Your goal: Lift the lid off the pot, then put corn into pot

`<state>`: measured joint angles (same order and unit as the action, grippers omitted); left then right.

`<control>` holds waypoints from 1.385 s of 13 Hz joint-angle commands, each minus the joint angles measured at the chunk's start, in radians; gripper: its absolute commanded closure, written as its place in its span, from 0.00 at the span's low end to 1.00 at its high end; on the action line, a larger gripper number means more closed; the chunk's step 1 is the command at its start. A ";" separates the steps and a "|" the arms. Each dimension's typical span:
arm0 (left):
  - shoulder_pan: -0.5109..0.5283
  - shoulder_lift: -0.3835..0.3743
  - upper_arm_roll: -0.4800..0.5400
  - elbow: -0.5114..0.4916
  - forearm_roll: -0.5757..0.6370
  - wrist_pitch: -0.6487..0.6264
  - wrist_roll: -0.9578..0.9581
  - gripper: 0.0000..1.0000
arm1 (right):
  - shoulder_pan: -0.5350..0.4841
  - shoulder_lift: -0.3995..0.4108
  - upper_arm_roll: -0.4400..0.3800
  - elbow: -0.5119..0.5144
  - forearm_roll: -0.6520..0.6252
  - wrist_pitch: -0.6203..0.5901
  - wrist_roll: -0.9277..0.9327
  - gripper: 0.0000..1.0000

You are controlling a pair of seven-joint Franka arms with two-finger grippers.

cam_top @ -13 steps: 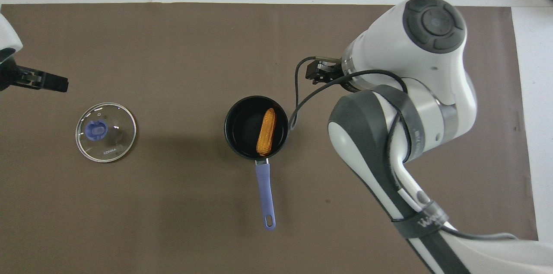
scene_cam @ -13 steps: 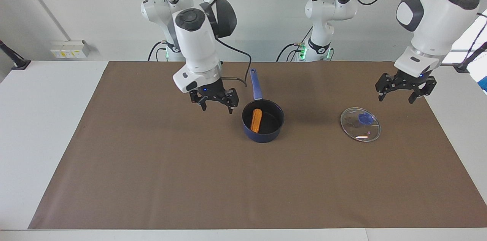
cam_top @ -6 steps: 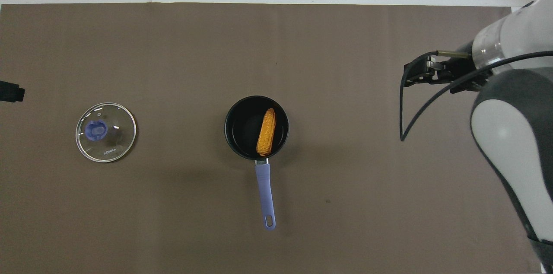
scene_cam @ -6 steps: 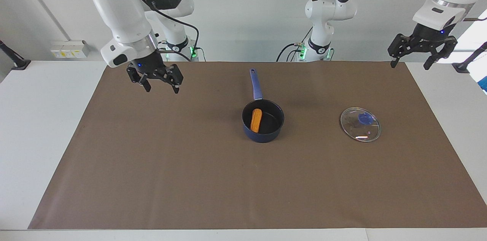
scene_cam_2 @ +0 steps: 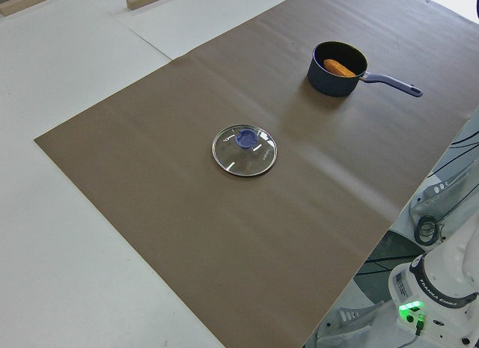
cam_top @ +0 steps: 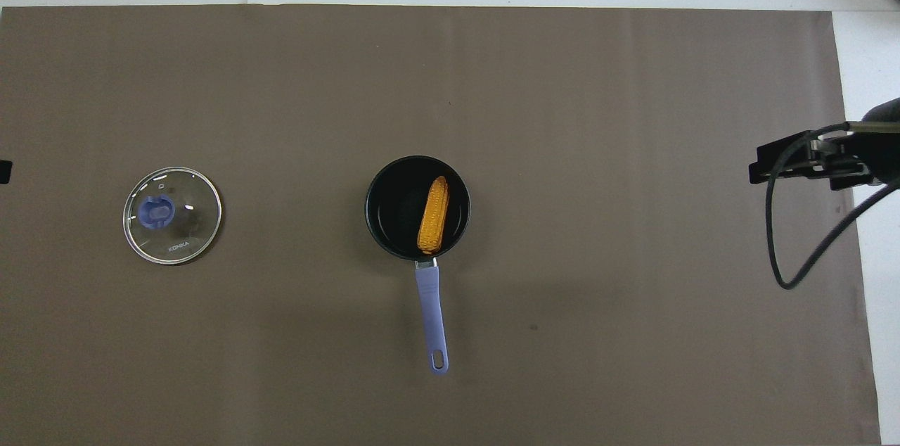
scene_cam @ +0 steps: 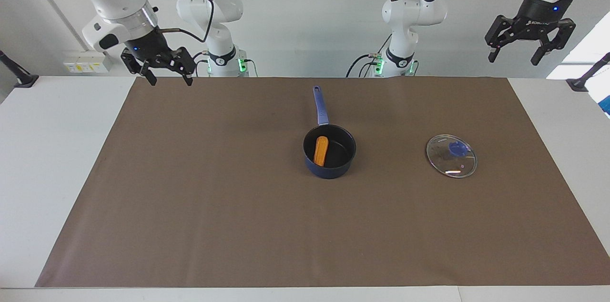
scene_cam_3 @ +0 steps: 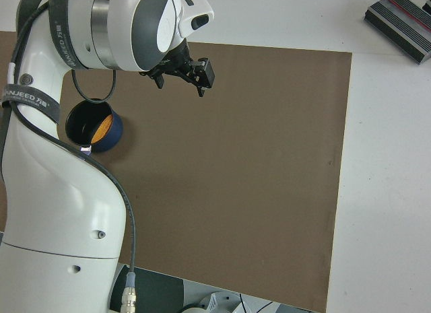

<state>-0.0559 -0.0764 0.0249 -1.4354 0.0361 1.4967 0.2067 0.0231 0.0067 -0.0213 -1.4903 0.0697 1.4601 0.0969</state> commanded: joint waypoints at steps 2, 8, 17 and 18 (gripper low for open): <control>-0.010 -0.007 0.004 -0.013 -0.018 -0.024 -0.082 0.00 | -0.038 -0.079 0.014 -0.068 -0.005 -0.037 -0.023 0.00; -0.007 0.040 0.004 0.044 -0.018 -0.082 -0.082 0.00 | -0.037 -0.074 0.015 -0.061 -0.051 0.034 -0.029 0.00; -0.004 0.020 0.009 0.035 -0.051 -0.089 -0.085 0.00 | -0.026 -0.088 0.023 -0.050 -0.114 0.034 -0.056 0.00; -0.005 0.020 0.009 0.033 -0.051 -0.090 -0.085 0.00 | -0.026 -0.088 0.023 -0.050 -0.114 0.035 -0.056 0.00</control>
<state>-0.0567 -0.0562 0.0251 -1.4185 0.0061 1.4344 0.1333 0.0028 -0.0657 -0.0046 -1.5186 -0.0262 1.4756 0.0718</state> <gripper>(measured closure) 0.000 0.000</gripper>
